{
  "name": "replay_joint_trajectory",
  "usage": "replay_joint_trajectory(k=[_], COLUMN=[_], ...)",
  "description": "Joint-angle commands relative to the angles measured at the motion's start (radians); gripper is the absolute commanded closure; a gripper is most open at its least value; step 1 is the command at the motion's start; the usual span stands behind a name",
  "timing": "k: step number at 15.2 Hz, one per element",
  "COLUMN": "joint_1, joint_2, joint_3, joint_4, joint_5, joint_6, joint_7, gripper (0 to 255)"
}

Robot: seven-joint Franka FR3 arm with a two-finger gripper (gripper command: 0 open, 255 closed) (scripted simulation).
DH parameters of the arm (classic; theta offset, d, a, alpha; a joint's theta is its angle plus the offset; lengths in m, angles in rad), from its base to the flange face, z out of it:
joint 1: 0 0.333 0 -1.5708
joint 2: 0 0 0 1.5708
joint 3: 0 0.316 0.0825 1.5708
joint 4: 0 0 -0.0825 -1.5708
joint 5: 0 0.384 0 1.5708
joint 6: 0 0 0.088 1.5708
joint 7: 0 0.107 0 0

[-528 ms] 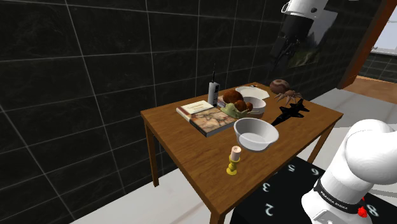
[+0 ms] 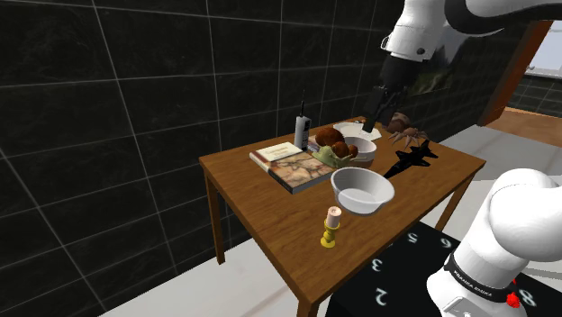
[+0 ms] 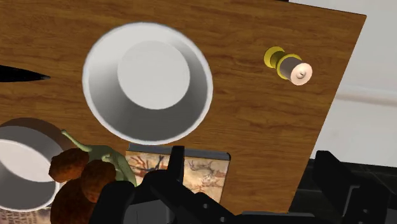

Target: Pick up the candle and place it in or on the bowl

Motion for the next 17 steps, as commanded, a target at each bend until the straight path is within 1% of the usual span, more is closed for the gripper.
replay_joint_trajectory(k=[1,5,9,16,17], joint_1=[0.006,0.026,0.047,0.073,0.074], joint_2=[-0.002,0.021,0.070,0.226,0.243], joint_3=[0.033,0.110,0.192,0.346,0.359], joint_4=[-0.052,-0.135,-0.200,-0.268,-0.270], joint_5=[0.016,0.057,0.100,0.168,0.172], joint_6=[0.040,0.125,0.219,0.407,0.424], joint_7=[0.034,0.108,0.184,0.323,0.335], gripper=[0,0,0,0,0])
